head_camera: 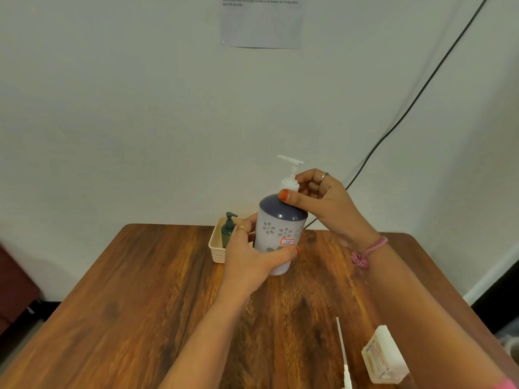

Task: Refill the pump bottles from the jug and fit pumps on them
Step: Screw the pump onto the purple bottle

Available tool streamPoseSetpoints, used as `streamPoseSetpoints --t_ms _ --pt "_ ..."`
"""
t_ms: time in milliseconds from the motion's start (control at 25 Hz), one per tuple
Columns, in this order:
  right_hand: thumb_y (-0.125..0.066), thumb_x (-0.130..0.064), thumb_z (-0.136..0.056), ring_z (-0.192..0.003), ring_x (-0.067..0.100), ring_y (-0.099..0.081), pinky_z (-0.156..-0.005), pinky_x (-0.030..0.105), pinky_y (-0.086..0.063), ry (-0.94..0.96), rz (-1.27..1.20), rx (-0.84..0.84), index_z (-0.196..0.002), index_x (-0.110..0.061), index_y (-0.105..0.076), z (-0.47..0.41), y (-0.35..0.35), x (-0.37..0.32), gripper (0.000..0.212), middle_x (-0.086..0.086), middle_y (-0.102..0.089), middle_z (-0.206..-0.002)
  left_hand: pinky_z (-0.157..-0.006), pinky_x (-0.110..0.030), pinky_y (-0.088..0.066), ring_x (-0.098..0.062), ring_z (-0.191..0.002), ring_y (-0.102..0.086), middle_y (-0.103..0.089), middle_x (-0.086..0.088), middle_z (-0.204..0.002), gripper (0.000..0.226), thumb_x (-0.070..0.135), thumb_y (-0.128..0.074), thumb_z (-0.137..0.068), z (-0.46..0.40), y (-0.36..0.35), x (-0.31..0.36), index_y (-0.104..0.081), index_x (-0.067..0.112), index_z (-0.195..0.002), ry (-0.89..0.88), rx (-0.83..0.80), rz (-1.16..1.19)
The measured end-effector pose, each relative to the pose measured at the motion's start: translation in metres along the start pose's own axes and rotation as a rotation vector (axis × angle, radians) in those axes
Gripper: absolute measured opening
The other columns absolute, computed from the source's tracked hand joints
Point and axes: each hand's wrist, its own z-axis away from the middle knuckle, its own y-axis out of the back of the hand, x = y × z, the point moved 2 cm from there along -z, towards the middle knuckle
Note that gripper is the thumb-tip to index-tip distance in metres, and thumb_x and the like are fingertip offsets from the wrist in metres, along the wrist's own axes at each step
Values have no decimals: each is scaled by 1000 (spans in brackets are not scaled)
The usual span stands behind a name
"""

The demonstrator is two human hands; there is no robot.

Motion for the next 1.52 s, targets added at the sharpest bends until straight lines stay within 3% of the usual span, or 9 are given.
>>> streamPoseSetpoints --t_ms 200,280,400,600,1040,1160,1240,1360,1520 --pt "-63 -18 -85 -107 13 -64 -90 27 -52 -73 -92 -186 -120 -16 -60 0 3 -4 35 0 -69 -116 -69 -17 -50 -4 -96 -55 -56 13 -106 71 25 -89 -60 -2 1 -2 -46 33 -116 21 3 -14" --pt "-69 -17 -80 -100 16 -67 -87 28 -53 -48 -110 -100 -107 -13 -64 -1 -2 -3 28 4 -72 -106 -71 -20 -53 -5 -97 -56 -58 10 -107 70 24 -90 -59 -3 2 -2 -49 31 -116 8 7 -24" --pt "-74 -31 -66 -87 15 -68 -79 26 -55 -73 -58 -40 -105 -9 -60 -4 -8 2 47 5 -71 -98 -64 -13 -52 -2 -92 -56 -59 12 -103 66 21 -90 -60 -2 2 -1 -50 32 -111 -6 -5 -23" --pt "-72 -22 -75 -99 16 -67 -85 28 -54 -121 -116 -95 -107 -12 -67 -6 -6 4 34 0 -72 -107 -60 -11 -49 2 -91 -53 -56 17 -102 69 22 -89 -61 -2 3 -3 -46 34 -113 17 0 -8" --pt "-77 -28 -63 -91 15 -68 -78 25 -55 -215 -190 -81 -117 -2 -58 -4 -15 19 63 4 -71 -103 -61 -10 -51 -1 -91 -56 -58 14 -102 66 19 -90 -59 -2 2 -9 -48 36 -107 25 9 7" --pt "-71 -24 -74 -108 17 -64 -90 30 -52 -203 -266 -186 -118 -12 -63 -3 -10 18 46 2 -67 -119 -59 -7 -50 -3 -93 -55 -56 16 -103 70 20 -90 -60 -1 1 -9 -47 32 -114 39 3 13" --pt "-71 -16 -73 -100 16 -66 -84 27 -54 -189 -303 -106 -106 -8 -67 -3 -12 15 34 -1 -71 -112 -60 -8 -51 -3 -93 -56 -57 13 -105 72 20 -90 -59 -1 1 -11 -48 29 -117 39 5 15" --pt "-75 -21 -64 -87 15 -68 -71 22 -55 -199 -243 -65 -108 -3 -61 -3 -20 18 49 2 -72 -99 -60 -11 -51 -3 -92 -57 -58 15 -103 72 20 -91 -58 -1 2 -13 -48 30 -115 54 8 25" --pt "-70 -22 -72 -103 16 -66 -86 28 -54 -215 -225 -208 -117 -12 -65 1 -16 16 46 2 -70 -112 -60 -12 -51 -4 -93 -58 -59 15 -104 72 18 -91 -58 1 3 -14 -49 31 -115 59 7 57"
